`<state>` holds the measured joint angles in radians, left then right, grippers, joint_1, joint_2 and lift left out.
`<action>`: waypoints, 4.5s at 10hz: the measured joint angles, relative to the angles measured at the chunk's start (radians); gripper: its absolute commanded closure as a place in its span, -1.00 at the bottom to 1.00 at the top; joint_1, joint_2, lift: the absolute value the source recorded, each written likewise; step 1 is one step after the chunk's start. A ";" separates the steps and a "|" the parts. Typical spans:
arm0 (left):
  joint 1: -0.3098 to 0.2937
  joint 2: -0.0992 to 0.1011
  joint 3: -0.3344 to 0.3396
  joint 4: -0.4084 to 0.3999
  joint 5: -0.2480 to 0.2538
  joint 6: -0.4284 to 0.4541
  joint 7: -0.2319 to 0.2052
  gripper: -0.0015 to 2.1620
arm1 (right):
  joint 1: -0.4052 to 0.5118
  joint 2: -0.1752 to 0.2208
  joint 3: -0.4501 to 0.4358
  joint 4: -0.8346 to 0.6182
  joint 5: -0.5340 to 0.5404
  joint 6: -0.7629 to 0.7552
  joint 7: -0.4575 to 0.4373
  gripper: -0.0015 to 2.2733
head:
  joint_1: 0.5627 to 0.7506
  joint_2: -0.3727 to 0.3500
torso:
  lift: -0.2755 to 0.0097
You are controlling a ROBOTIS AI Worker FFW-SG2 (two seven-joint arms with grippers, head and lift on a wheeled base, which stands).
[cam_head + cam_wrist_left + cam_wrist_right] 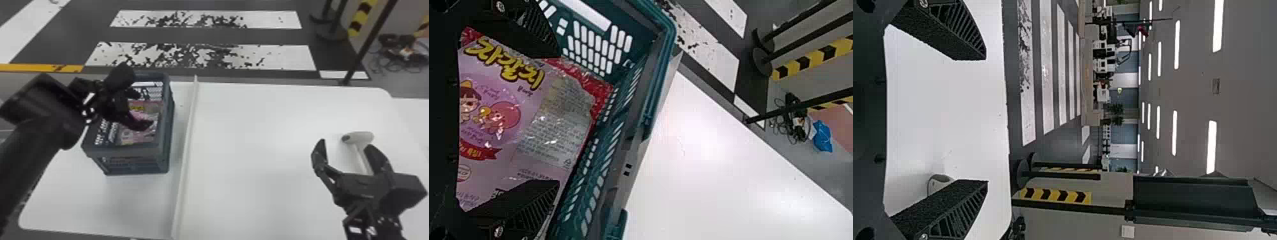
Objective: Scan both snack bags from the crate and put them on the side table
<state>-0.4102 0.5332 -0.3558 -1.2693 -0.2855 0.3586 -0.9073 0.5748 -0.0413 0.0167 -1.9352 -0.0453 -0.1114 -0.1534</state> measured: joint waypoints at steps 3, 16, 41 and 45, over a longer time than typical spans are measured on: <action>0.000 -0.046 -0.004 0.054 -0.089 0.027 -0.049 -0.91 | -0.019 -0.017 0.004 0.017 -0.018 0.020 0.000 -0.96 | 0.41 0.11 | 0.32; -0.003 -0.146 0.183 0.176 -0.110 0.021 -0.161 0.97 | -0.048 -0.038 0.020 0.047 -0.043 0.034 0.001 -0.96 | 0.41 0.14 | 0.32; 0.373 -0.257 0.689 -0.497 0.600 0.204 -0.150 0.98 | -0.032 -0.030 0.030 -0.002 -0.021 0.120 -0.035 -0.96 | 0.41 0.11 | 0.32; 0.403 -0.384 0.529 -0.632 0.565 0.246 -0.064 0.98 | -0.028 -0.029 0.025 -0.005 -0.019 0.119 -0.055 -0.96 | 0.41 -0.33 | 0.32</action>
<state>-0.0075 0.1491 0.1734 -1.9013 0.2792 0.6042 -0.9712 0.5467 -0.0705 0.0413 -1.9406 -0.0646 0.0074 -0.2082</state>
